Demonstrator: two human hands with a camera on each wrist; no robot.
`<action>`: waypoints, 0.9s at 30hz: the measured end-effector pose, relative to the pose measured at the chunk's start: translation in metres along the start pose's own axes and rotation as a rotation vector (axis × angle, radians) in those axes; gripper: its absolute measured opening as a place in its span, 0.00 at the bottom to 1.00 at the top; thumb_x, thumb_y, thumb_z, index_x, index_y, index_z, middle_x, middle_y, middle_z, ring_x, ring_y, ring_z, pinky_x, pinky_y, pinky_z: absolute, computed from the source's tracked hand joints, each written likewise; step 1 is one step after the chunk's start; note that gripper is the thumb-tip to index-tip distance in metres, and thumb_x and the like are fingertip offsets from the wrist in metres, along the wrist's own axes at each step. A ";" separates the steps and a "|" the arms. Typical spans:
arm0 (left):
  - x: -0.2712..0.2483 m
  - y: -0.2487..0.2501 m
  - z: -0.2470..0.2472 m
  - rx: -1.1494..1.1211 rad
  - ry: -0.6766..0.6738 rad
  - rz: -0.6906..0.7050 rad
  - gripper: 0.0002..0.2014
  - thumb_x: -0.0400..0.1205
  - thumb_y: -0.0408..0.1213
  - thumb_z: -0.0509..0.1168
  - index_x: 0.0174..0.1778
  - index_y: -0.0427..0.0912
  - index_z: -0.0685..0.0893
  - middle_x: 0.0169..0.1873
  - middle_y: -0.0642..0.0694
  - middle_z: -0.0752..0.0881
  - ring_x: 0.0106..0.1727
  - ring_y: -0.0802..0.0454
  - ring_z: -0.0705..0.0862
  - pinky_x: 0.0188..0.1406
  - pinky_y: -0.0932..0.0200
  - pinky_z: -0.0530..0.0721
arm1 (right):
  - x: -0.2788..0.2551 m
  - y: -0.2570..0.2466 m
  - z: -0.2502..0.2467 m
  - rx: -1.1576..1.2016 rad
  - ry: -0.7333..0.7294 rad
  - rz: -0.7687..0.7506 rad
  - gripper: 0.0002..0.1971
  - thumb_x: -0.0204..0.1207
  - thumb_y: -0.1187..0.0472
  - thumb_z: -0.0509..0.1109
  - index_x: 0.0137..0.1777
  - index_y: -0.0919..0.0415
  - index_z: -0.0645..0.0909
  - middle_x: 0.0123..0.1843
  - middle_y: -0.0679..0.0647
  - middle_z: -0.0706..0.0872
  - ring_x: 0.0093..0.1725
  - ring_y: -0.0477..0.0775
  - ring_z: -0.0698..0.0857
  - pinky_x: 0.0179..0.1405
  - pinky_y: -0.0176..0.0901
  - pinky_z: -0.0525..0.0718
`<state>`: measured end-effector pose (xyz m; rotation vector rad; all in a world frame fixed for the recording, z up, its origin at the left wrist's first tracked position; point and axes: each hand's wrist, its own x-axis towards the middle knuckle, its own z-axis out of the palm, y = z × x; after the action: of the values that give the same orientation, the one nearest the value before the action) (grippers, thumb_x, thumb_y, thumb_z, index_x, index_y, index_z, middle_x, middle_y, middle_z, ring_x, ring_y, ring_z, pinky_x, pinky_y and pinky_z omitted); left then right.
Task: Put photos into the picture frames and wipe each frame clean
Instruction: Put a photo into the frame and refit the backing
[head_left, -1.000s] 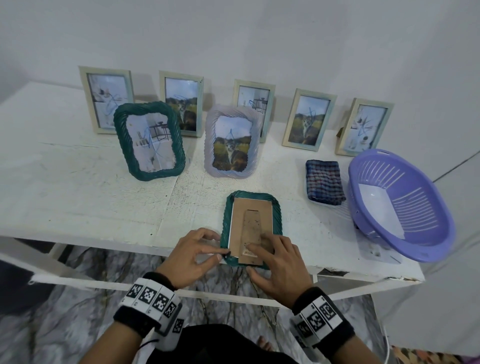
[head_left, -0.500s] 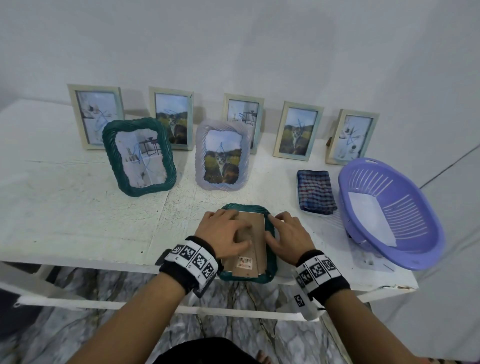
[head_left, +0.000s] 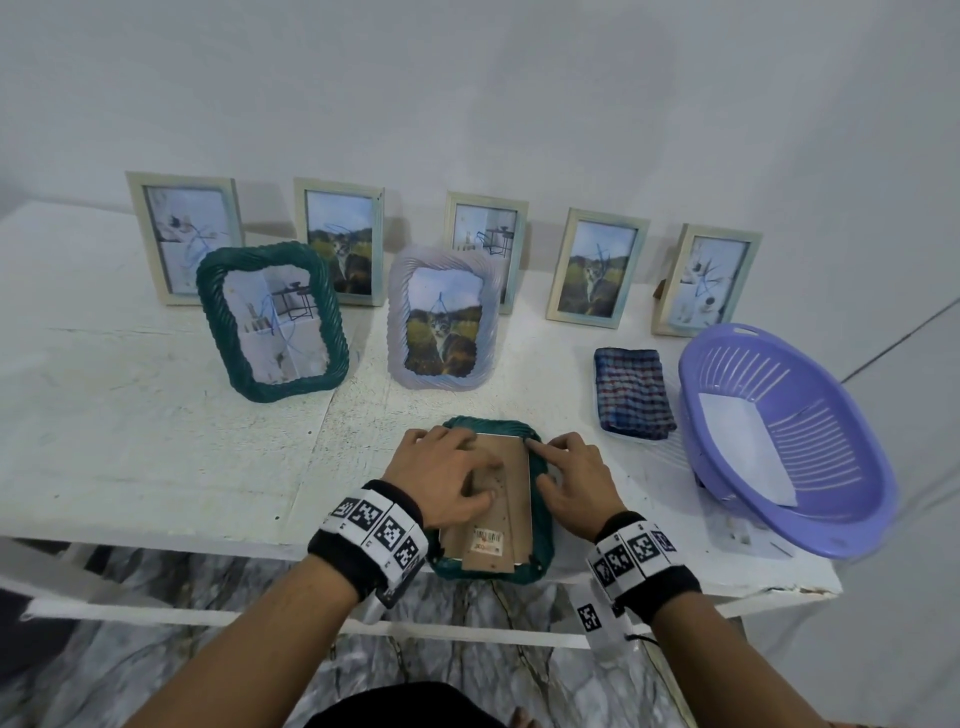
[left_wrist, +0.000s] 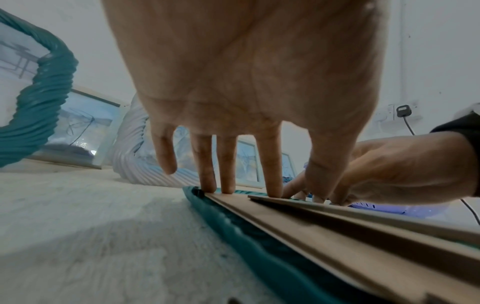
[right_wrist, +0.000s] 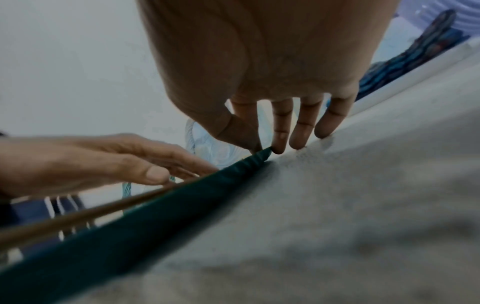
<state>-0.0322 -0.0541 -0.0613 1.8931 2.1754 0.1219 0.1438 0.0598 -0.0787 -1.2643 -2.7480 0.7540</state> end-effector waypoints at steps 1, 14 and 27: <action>0.000 0.000 0.001 -0.001 0.002 0.002 0.24 0.78 0.61 0.59 0.72 0.67 0.73 0.75 0.54 0.70 0.74 0.51 0.69 0.71 0.48 0.62 | 0.000 0.000 0.000 -0.024 0.003 -0.013 0.25 0.78 0.59 0.62 0.77 0.50 0.71 0.66 0.56 0.75 0.62 0.59 0.73 0.62 0.53 0.75; -0.003 -0.032 0.010 -0.252 0.118 -0.188 0.31 0.79 0.61 0.51 0.71 0.46 0.78 0.65 0.45 0.76 0.64 0.45 0.75 0.64 0.49 0.76 | -0.027 -0.033 0.006 -0.170 -0.057 -0.082 0.30 0.74 0.33 0.60 0.75 0.41 0.67 0.76 0.54 0.64 0.70 0.59 0.64 0.66 0.51 0.75; -0.002 -0.036 -0.002 -0.943 0.079 -0.310 0.17 0.82 0.35 0.68 0.66 0.33 0.83 0.61 0.45 0.82 0.62 0.55 0.78 0.63 0.66 0.70 | -0.025 -0.034 0.006 -0.161 -0.073 -0.086 0.30 0.75 0.37 0.64 0.76 0.44 0.69 0.75 0.55 0.67 0.69 0.61 0.64 0.67 0.49 0.73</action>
<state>-0.0670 -0.0612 -0.0677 1.0228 1.8844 0.9701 0.1348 0.0205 -0.0648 -1.1551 -2.9531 0.5945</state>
